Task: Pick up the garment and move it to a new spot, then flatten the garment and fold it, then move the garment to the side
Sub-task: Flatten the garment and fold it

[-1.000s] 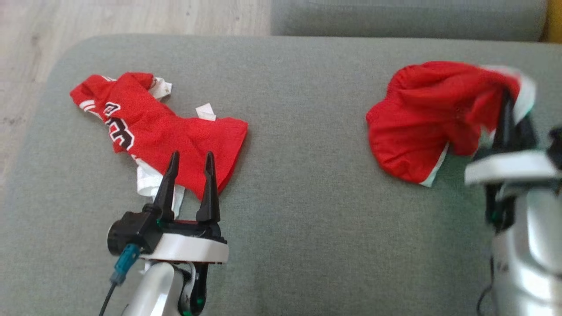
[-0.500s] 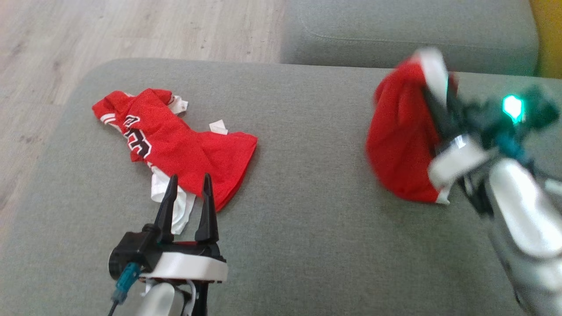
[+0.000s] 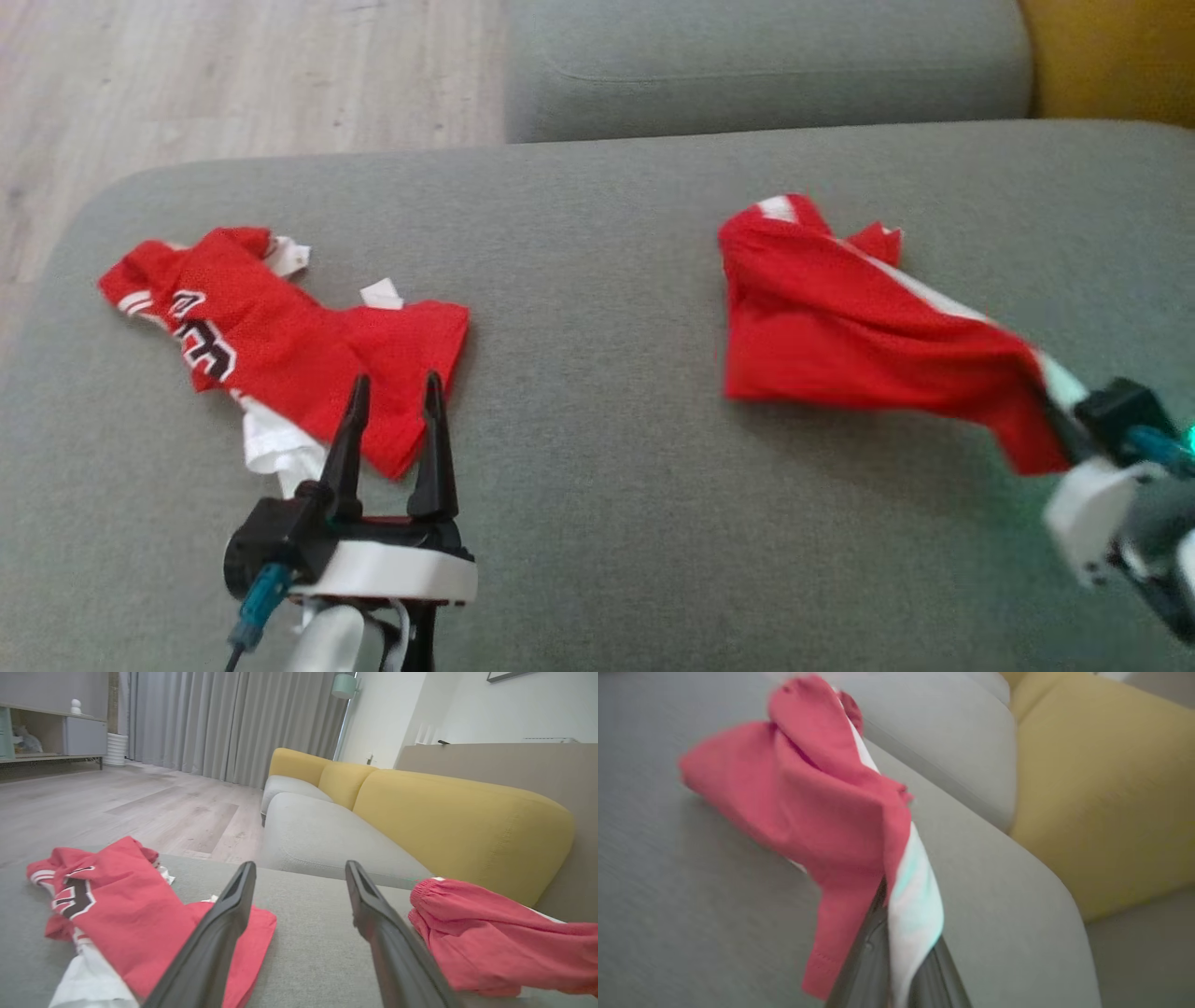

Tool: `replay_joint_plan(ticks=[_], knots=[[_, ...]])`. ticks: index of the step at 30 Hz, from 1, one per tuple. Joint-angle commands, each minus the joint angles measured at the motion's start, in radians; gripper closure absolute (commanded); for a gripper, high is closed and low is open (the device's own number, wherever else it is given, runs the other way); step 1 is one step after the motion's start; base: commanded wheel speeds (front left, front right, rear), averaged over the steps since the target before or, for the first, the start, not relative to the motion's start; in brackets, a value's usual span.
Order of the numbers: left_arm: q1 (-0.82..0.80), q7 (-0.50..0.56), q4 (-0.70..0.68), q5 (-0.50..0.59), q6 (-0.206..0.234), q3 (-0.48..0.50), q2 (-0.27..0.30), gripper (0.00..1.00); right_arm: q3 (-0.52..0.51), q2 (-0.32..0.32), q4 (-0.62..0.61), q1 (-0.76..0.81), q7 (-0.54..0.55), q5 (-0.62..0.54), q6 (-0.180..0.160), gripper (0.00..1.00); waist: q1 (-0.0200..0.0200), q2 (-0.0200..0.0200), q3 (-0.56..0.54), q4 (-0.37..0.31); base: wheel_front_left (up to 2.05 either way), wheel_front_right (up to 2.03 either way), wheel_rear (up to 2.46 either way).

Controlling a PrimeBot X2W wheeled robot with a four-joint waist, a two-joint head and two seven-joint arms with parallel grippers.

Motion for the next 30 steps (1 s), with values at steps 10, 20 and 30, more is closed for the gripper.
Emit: replay_joint_plan(ticks=[10,20,30], knots=[[-0.075,-0.005,-0.038,0.007,-0.001,0.026,0.001,0.00,-0.313,0.202,-0.121,0.062,-0.046,-0.156,-0.001,0.00,0.0000,-0.0001,0.038,-0.060,0.00,0.00,0.00],[-0.103,-0.005,-0.029,0.012,-0.009,0.027,0.001,0.00,-0.369,0.453,-0.282,0.025,-0.374,-0.070,-0.001,0.00,0.0000,-0.0001,0.036,-0.077,0.00,0.00,0.00],[-0.099,-0.005,-0.032,0.013,-0.010,0.017,0.001,0.00,-0.236,0.481,-0.242,0.083,-0.413,0.062,-0.001,0.00,0.0000,-0.0001,0.047,-0.049,0.00,0.00,0.00]])
